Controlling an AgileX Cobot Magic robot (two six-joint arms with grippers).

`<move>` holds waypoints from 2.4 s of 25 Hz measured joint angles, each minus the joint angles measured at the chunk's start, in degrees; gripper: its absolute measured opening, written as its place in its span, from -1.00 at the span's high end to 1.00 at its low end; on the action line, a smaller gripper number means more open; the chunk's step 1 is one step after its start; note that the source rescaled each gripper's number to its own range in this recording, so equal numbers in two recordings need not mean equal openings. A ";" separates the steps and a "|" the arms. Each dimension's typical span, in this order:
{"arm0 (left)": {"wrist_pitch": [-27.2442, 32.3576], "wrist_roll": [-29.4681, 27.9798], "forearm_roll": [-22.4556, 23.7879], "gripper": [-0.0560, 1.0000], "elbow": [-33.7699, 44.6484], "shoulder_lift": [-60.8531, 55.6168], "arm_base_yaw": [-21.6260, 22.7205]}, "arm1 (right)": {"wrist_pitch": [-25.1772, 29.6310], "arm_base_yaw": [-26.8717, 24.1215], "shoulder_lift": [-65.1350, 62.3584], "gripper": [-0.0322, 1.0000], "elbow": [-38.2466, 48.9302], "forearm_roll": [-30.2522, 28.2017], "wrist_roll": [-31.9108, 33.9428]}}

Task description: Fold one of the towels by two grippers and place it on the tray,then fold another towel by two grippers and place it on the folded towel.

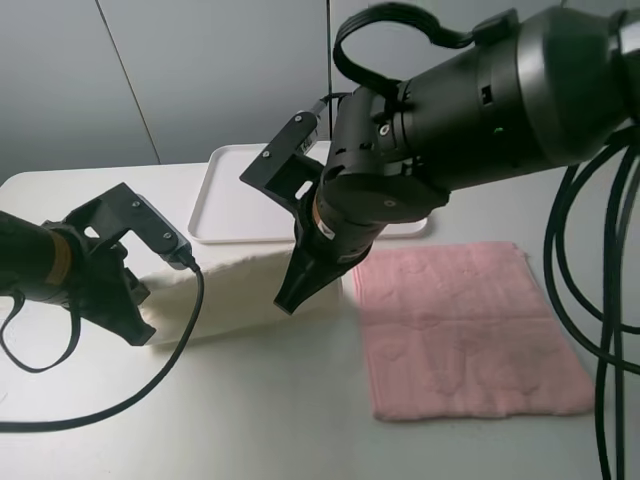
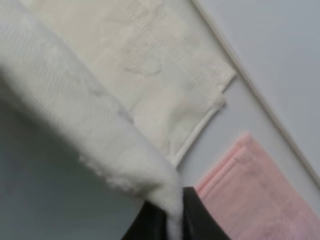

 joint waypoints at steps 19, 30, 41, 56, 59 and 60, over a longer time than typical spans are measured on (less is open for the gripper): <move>-2.01 -10.78 0.44 0.02 -1.88 2.33 7.95 | -9.43 -0.10 5.97 0.25 0.00 -31.79 28.78; 3.58 -19.65 -0.52 -0.95 -2.82 2.33 9.30 | -2.66 -0.38 6.05 -1.00 -0.90 -28.31 31.71; 15.13 2.20 -31.07 -0.97 -10.84 5.21 19.75 | 2.21 -7.28 6.05 -1.00 -10.10 15.13 -5.26; 21.52 6.69 -37.57 -0.97 -21.88 20.46 19.87 | 8.37 -9.45 6.05 -1.00 -13.24 27.88 -17.34; 21.62 6.69 -37.66 -0.97 -22.46 23.07 19.87 | 8.50 -9.54 6.05 -1.00 -13.24 28.40 -18.45; 21.48 6.69 -37.66 -0.97 -22.46 23.66 19.87 | 8.61 -9.54 6.05 -1.00 -13.24 28.54 -18.45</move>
